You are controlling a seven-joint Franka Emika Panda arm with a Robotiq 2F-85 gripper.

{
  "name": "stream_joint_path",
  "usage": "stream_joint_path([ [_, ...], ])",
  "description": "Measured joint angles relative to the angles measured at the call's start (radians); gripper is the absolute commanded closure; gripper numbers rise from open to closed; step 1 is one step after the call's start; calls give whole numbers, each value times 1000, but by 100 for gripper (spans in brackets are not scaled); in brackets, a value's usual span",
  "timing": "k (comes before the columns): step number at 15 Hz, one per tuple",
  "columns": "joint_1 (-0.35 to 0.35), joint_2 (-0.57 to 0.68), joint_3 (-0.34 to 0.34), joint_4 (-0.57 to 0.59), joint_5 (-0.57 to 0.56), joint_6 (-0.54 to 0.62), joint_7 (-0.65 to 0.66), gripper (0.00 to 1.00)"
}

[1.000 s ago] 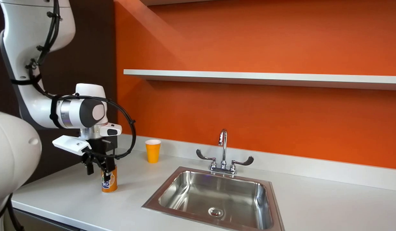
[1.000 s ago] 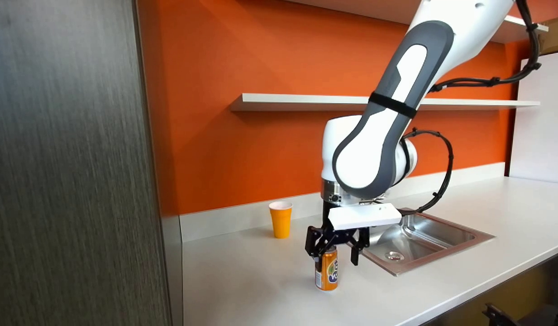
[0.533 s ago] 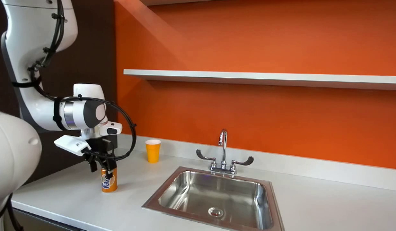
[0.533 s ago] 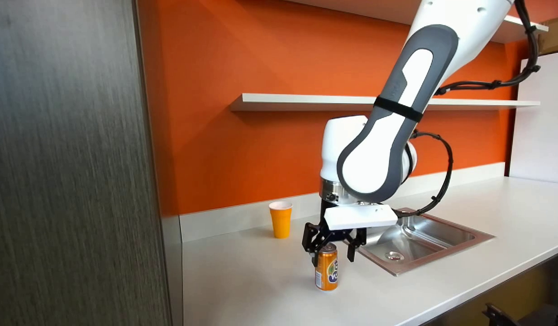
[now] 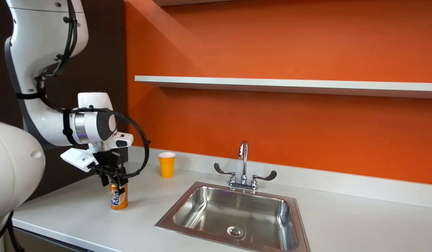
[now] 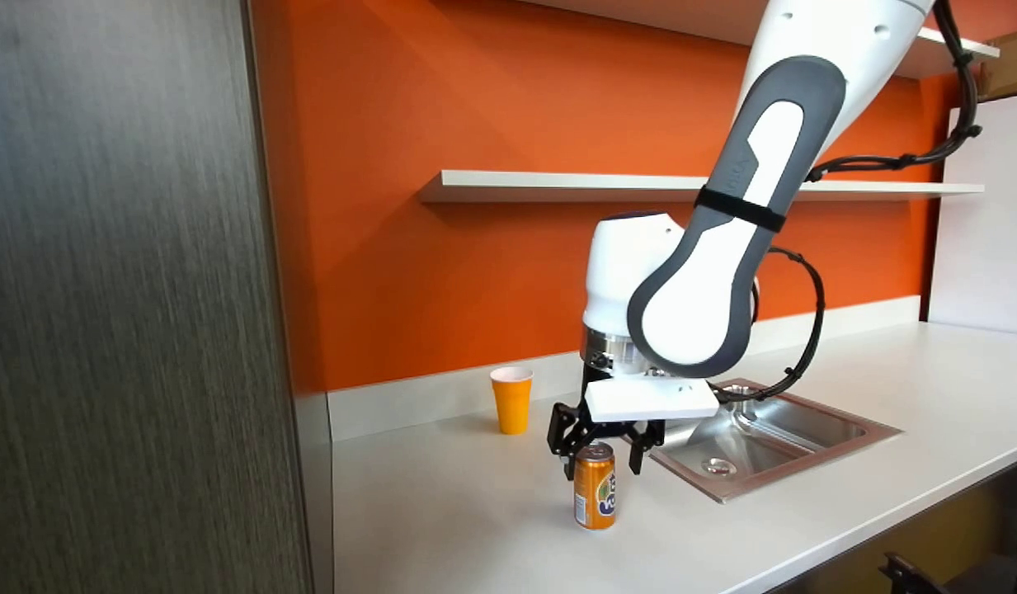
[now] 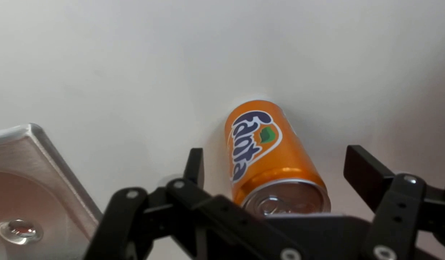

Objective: Put the soda can on the shelf

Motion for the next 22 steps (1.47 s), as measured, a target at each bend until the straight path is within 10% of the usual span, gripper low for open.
stream_joint_path([
  [11, 0, 42, -40, 34, -183, 19, 171, 0],
  [12, 0, 46, -43, 38, -197, 19, 185, 25],
  [17, 1, 72, -53, 56, -231, 27, 225, 58],
  [22, 1, 90, -60, 76, -236, 33, 243, 62],
])
